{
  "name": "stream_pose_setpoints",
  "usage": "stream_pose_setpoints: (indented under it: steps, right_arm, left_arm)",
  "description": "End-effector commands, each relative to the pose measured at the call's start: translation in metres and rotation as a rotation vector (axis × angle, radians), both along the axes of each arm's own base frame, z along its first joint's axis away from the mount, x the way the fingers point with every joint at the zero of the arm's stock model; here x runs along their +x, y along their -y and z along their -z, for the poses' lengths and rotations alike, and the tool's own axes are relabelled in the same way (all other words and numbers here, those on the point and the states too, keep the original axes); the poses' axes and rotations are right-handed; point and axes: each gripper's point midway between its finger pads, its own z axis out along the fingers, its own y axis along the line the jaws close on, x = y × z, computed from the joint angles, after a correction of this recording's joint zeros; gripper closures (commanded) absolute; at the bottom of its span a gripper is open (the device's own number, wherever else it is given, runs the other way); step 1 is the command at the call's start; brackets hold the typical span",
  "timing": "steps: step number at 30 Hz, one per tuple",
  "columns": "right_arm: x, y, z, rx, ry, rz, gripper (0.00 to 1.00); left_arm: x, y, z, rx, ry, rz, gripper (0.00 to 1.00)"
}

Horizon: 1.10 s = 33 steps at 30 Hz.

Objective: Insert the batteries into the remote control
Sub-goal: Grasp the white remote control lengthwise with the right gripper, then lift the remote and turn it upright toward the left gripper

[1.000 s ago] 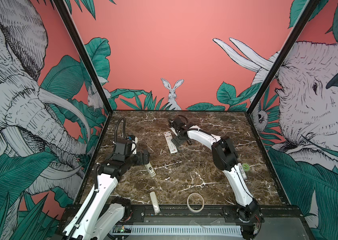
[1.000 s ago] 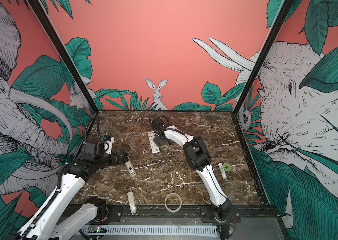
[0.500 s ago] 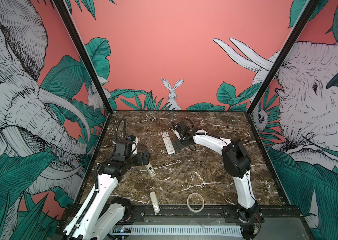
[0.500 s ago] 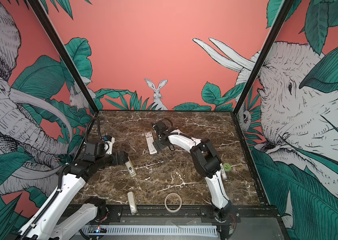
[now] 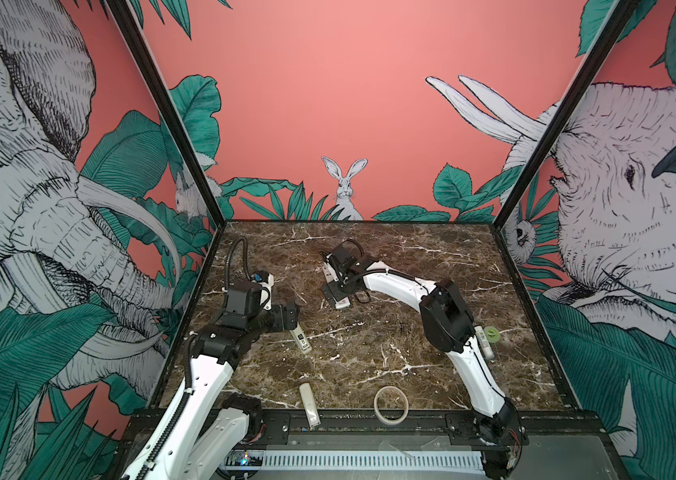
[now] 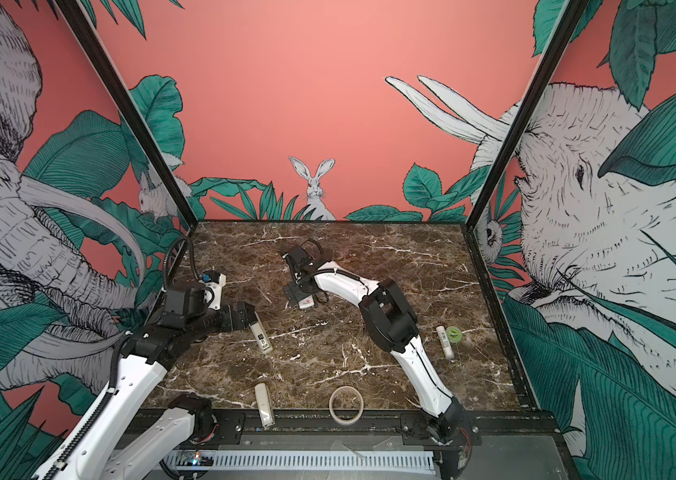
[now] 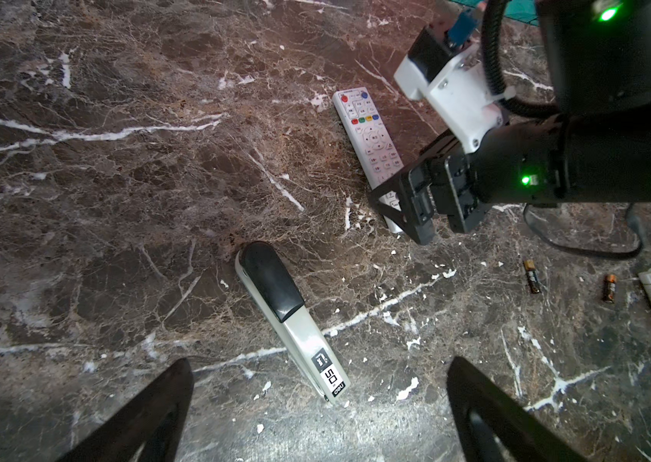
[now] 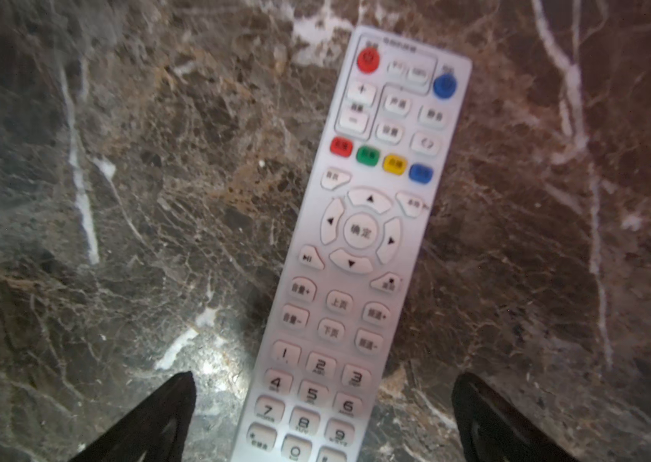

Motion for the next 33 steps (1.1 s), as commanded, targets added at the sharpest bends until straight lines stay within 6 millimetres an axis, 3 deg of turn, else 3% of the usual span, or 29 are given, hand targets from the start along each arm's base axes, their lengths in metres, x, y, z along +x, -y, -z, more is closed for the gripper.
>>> stream_pose_setpoints:
  steps: [1, 9, 17, 21, 25, 31, 33]
  right_arm:
    - [-0.012, 0.007, 0.012, -0.062, -0.016, 0.027, 0.01]
    - [-0.023, 0.024, 0.031, -0.126, -0.013, 0.051, 0.11]
    - [-0.020, 0.027, 0.031, -0.153, -0.001, 0.043, 0.40]
    - [-0.024, 0.018, 0.012, -0.089, 0.020, -0.024, 0.50]
    - [-0.040, 0.006, -0.024, 0.098, 0.060, -0.104, 0.53]
    - [-0.078, 0.020, -0.075, 0.332, 0.052, -0.145, 0.53]
    - [-0.099, 0.030, -0.082, 0.391, 0.018, -0.154, 0.53]
  left_arm:
    - [-0.003, 0.001, 0.002, -0.010, 0.000, 0.002, 0.00]
    - [-0.003, 0.005, -0.001, -0.027, 0.010, 0.016, 0.00]
    - [-0.004, 0.007, -0.004, -0.043, 0.025, 0.025, 0.00]
    - [-0.006, 0.017, -0.011, -0.096, 0.050, 0.068, 0.00]
    - [-0.007, 0.029, -0.021, -0.175, 0.113, 0.111, 0.00]
    - [-0.009, 0.055, -0.036, -0.317, 0.174, 0.220, 0.00]
    - [-0.010, 0.064, -0.044, -0.363, 0.198, 0.267, 0.00]
